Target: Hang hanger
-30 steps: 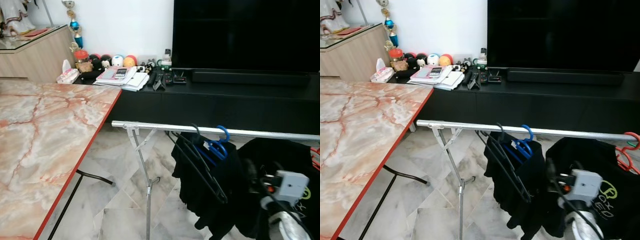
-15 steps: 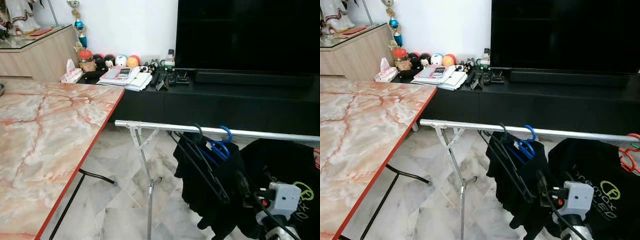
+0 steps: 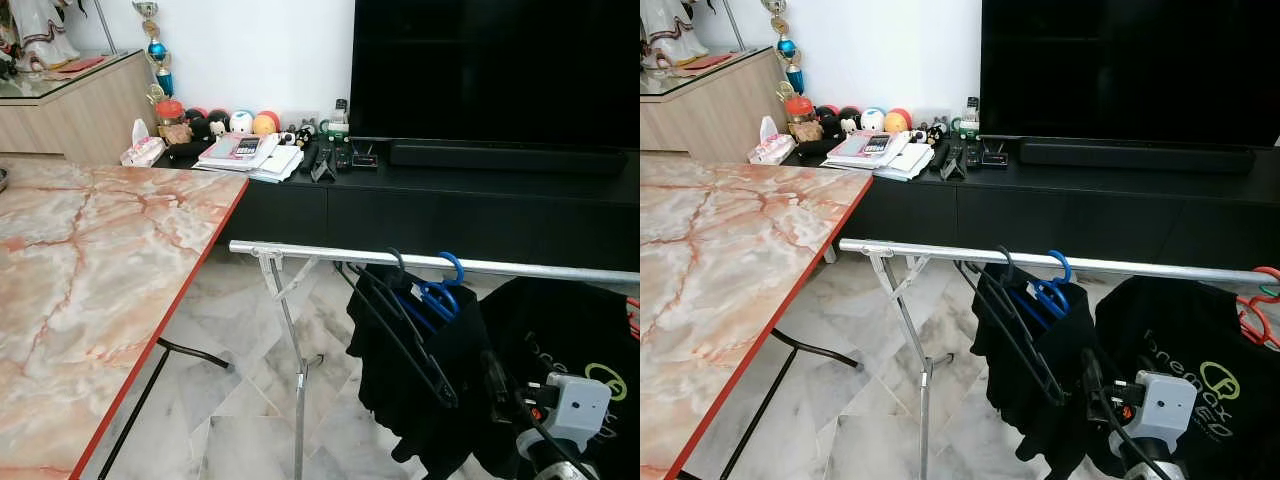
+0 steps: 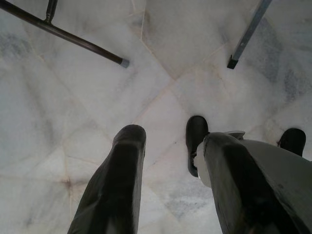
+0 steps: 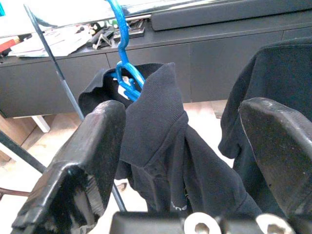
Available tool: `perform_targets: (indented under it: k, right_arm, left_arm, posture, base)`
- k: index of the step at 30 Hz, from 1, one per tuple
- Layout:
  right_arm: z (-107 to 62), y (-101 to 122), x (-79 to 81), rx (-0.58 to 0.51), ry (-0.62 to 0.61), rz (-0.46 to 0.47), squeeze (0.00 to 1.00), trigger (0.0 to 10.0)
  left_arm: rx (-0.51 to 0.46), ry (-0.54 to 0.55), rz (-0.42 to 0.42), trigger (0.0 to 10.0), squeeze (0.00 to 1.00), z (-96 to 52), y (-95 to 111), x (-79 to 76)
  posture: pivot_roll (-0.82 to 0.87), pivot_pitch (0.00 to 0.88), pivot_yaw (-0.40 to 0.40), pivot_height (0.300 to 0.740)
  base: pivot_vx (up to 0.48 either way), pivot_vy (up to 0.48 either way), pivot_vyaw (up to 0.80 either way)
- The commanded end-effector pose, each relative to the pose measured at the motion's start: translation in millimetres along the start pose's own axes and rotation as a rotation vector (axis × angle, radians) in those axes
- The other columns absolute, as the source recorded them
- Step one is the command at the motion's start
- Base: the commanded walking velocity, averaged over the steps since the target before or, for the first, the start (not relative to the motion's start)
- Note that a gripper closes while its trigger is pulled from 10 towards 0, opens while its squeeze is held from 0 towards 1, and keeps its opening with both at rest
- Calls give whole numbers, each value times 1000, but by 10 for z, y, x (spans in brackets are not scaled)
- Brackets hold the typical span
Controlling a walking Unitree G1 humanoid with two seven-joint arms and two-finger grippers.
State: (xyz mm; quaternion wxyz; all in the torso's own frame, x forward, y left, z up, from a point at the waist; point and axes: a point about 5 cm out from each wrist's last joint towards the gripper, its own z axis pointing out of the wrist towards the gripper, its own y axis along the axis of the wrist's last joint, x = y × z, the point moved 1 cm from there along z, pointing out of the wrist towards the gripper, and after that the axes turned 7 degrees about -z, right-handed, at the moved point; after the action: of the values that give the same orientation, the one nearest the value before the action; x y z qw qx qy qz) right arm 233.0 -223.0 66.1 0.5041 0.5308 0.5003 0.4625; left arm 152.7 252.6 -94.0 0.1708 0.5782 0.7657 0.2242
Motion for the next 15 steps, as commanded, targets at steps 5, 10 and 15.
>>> perform_targets:
  k: [5,10,15]
  right_arm:
    - [57,72,25,-19,9,-7,0,10000]
    - [71,78,30,-23,13,-7,0,10000]
    - [72,77,31,-23,14,-8,0,10000]
  left_arm:
    - [10,9,2,10000,0,-6,-8,40]
    - [9,7,1,10000,0,-7,-8,40]
    - [10,3,4,10000,0,-7,-10,37]
  posture:
    - [-20,0,20,740]
    - [-18,0,19,740]
    - [-20,0,18,740]
  base:
    - [148,0,0]
    - [292,0,0]
    - [304,0,0]
